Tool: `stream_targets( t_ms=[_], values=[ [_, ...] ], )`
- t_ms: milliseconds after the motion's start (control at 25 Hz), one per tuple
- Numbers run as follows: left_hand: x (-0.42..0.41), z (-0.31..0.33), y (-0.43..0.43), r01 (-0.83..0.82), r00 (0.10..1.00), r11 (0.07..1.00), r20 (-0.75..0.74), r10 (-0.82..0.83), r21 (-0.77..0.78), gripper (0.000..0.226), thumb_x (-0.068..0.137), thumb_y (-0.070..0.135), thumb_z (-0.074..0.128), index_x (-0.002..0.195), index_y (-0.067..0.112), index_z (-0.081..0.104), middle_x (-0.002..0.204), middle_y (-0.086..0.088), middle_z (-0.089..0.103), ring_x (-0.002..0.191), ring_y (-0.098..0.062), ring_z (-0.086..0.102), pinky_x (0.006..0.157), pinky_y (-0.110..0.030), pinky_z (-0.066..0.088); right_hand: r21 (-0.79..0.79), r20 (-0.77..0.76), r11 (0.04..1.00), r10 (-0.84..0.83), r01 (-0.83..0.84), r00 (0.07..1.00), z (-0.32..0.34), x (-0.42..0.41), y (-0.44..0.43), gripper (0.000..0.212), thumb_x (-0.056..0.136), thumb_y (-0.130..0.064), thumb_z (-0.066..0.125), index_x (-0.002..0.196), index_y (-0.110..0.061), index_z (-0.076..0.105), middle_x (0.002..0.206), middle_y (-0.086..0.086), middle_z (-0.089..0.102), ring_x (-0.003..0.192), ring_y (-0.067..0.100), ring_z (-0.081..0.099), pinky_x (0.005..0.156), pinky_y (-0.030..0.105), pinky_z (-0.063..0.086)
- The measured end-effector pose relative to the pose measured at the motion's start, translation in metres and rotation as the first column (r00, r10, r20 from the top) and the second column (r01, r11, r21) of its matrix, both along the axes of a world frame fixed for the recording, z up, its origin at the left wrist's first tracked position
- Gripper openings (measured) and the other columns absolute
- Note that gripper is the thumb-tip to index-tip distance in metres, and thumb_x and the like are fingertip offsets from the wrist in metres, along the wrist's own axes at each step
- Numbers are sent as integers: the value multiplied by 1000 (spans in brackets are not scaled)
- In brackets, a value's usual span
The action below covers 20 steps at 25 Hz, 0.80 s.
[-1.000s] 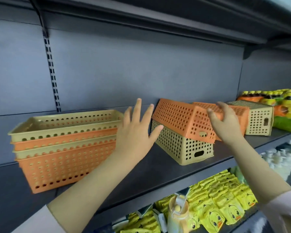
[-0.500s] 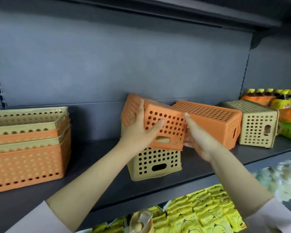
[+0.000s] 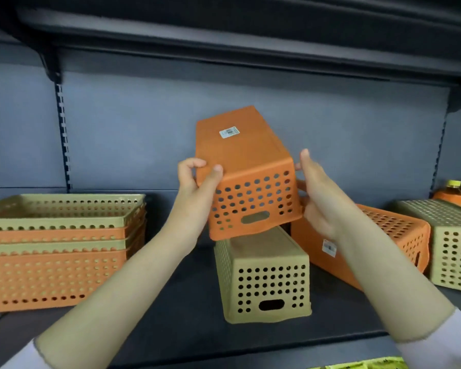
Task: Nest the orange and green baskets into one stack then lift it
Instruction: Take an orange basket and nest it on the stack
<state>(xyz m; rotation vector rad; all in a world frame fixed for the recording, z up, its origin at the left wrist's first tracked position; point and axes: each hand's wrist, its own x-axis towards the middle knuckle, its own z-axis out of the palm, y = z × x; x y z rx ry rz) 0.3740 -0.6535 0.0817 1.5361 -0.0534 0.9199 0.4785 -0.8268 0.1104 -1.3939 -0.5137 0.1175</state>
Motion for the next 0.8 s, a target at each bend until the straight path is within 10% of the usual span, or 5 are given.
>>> stream_targets(
  t_ms=[160,360,480,600,800],
  values=[
    [-30,18,49,-49,998,985,40,43,168,48,94,26,60,130,36,31,123,0,59,91,-4,64,80,-23,51,82,-97,982,181,-173,979,22,1,39,37,94,-36,61,117,-8,65,105,15,75,91,25,73,59,36,60],
    [-87,48,121,-164,986,968,33,161,189,83,83,46,66,144,57,10,163,1,6,143,-11,25,110,-44,30,33,370,990,118,-140,921,53,-33,112,36,82,-7,76,116,-9,65,98,3,76,79,13,72,69,34,62],
    [-126,71,171,-301,937,954,191,291,21,81,88,53,58,149,52,3,164,6,4,136,-7,30,105,-47,34,-148,769,968,-15,201,639,61,-62,158,63,75,-10,81,133,-19,56,105,-5,59,94,12,62,91,30,48],
    [-161,75,225,-355,926,934,159,343,49,61,94,51,51,147,42,22,144,8,49,110,3,58,94,-38,44,-168,961,886,50,432,273,50,-88,208,70,75,-21,79,140,-21,51,110,-1,54,113,23,53,87,26,23],
    [-186,51,300,-419,907,908,-55,418,1,69,85,65,53,134,20,36,120,6,57,99,-6,58,86,-37,47,-233,972,838,213,494,98,20,-114,265,70,83,-22,74,147,-18,44,129,2,54,126,23,44,105,35,22]
  ],
)
